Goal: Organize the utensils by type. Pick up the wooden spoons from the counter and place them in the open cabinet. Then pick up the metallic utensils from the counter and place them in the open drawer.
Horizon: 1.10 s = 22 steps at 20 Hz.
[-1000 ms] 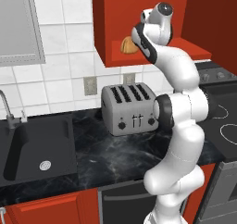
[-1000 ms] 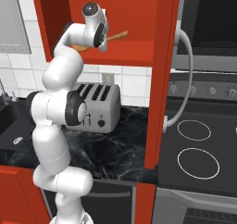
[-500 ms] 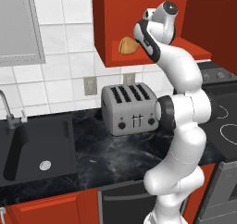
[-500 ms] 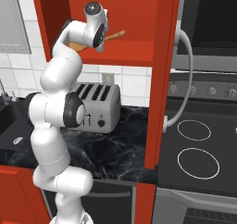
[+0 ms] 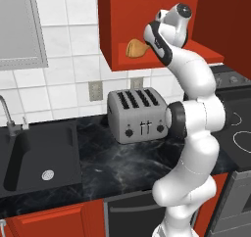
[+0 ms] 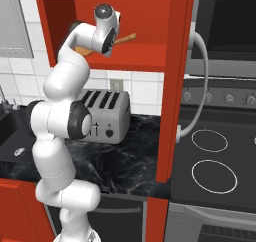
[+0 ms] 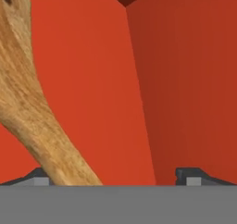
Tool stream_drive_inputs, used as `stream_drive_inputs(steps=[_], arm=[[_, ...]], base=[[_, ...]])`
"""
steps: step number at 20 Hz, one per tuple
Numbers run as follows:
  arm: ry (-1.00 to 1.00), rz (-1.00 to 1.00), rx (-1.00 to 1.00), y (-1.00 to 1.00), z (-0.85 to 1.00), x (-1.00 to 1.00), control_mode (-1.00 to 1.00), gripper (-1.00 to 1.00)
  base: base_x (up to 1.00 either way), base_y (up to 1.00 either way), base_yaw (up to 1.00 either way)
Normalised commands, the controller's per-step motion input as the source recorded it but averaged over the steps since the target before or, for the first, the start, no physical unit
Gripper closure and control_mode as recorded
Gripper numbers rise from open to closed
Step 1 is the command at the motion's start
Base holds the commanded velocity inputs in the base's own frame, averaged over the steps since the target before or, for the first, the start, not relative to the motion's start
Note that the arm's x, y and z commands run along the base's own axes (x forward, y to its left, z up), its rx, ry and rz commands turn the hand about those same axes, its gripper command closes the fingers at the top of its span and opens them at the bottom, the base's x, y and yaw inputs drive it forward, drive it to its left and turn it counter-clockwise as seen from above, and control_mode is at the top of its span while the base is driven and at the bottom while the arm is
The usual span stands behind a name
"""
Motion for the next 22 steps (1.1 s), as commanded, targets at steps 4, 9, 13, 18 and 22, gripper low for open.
stream_drive_inputs(steps=[4, 9, 13, 18, 22], arm=[[0.02, -0.07, 0.13, 0.00, 0.00, 0.02, -1.00, -1.00], [0.00, -0.12, 0.13, 0.00, 0.00, -0.16, -1.00, -1.00], [0.00, -0.13, 0.14, 0.00, 0.00, -0.30, -1.00, -1.00], [0.00, -0.14, 0.16, 0.00, 0.00, -0.32, -1.00, -1.00], [0.00, -0.16, 0.17, 0.00, 0.00, -0.44, -1.00, -1.00]], base=[[0.00, 0.00, 0.00], [0.00, 0.00, 0.00], [0.00, 0.00, 0.00], [0.00, 0.00, 0.00], [0.00, 0.00, 0.00]])
